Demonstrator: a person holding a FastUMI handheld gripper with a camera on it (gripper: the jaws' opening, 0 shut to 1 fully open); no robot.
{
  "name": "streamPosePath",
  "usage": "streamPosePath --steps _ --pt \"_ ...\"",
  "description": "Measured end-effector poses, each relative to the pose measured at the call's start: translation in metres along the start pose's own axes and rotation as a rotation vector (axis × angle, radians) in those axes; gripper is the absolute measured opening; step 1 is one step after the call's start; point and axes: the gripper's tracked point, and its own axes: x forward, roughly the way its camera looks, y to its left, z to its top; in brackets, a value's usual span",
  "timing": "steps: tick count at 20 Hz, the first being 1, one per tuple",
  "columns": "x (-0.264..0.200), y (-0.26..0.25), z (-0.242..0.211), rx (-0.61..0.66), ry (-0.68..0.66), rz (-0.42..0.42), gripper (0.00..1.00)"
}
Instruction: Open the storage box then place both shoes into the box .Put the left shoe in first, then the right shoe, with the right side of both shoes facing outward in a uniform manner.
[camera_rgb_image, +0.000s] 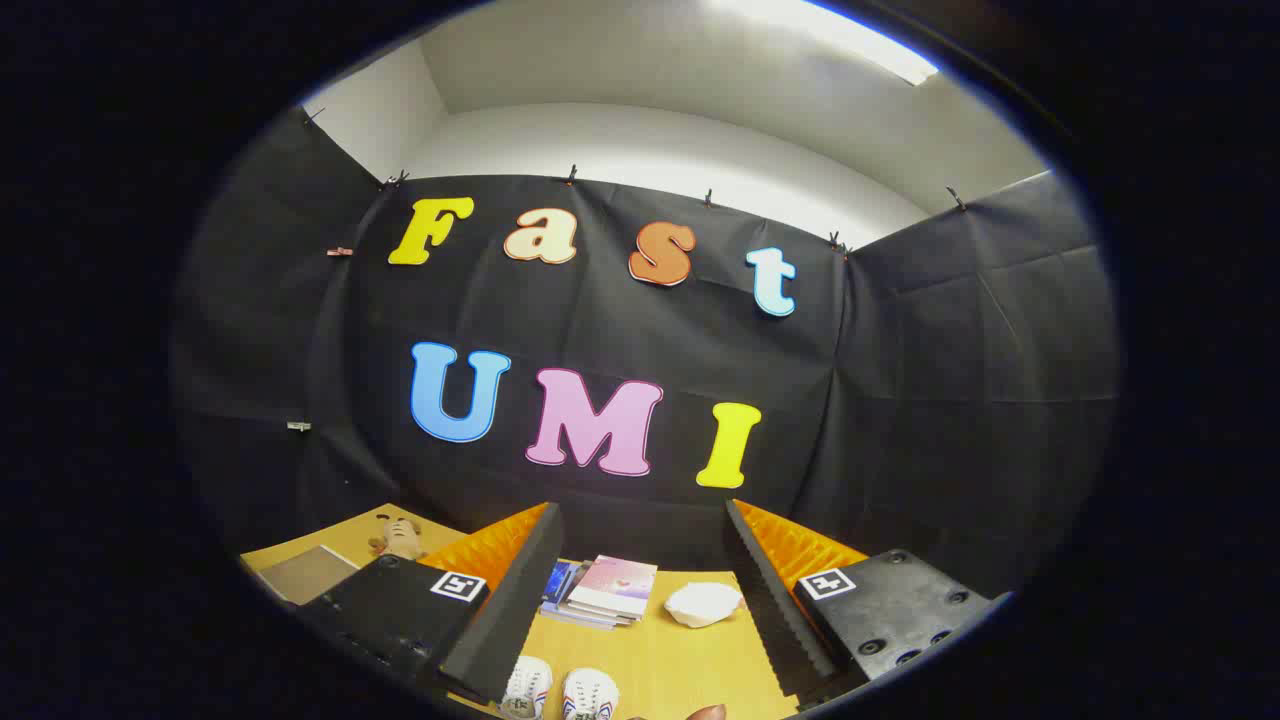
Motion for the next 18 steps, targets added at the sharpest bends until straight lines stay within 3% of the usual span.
streamPosePath --steps 18 --pt "-0.01 0.064 0.0 -0.006 -0.007 0.13 0.97"
